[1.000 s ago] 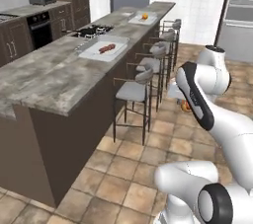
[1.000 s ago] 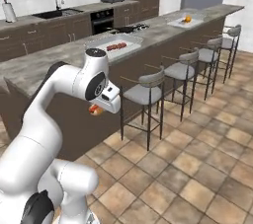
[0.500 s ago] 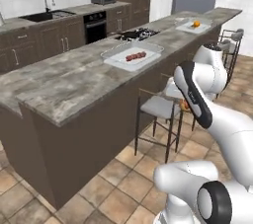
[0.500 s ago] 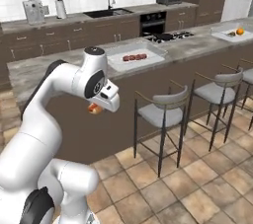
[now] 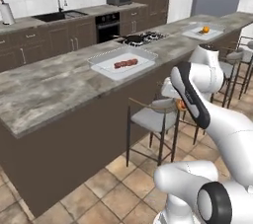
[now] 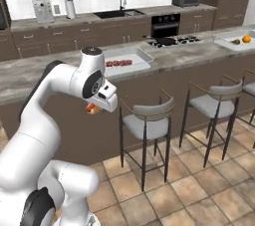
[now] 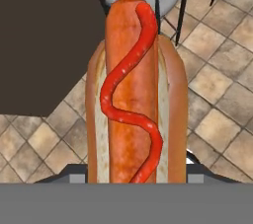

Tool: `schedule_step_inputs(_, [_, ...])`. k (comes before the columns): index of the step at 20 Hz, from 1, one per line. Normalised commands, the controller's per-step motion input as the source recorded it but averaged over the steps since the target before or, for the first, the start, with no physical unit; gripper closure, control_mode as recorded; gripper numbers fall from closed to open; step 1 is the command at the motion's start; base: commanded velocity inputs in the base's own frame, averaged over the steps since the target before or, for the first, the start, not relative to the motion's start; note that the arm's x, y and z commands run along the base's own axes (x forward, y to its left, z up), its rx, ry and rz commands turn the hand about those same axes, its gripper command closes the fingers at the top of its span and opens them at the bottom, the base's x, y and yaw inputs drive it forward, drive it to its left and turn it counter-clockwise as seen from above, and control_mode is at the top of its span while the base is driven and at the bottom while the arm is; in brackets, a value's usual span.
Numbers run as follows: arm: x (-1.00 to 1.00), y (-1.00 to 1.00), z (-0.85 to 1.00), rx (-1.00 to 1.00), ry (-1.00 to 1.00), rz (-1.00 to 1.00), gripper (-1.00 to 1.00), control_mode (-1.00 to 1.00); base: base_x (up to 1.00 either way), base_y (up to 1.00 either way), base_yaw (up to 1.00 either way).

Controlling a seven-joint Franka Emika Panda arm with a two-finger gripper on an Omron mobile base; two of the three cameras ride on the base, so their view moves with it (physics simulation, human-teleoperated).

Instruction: Place the cold items (orange and pear) from the fridge in one tupperware on the dining counter. Place the warm items (hot dog and kebab skewer) in the stove area in another tupperware.

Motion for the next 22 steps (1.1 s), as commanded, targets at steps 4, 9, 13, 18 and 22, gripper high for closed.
schedule_step_inputs(4, [0.0, 0.0, 0.0, 0.0, 0.0, 0.0, 1.0, 1.0, 0.64, -0.38, -0.08])
schedule_step_inputs(9, [0.0, 0.0, 0.0, 0.0, 0.0, 0.0, 1.0, 1.0, 0.82, -0.01, -0.46])
schedule_step_inputs(13, [0.0, 0.0, 0.0, 0.0, 0.0, 0.0, 1.0, 1.0, 0.71, 0.12, -0.6])
schedule_step_inputs(18, [0.0, 0.0, 0.0, 0.0, 0.0, 0.0, 1.0, 1.0, 0.37, 0.13, 0.01])
schedule_step_inputs(22, [0.0, 0.0, 0.0, 0.0, 0.0, 0.0, 1.0, 1.0, 0.66, 0.05, 0.49])
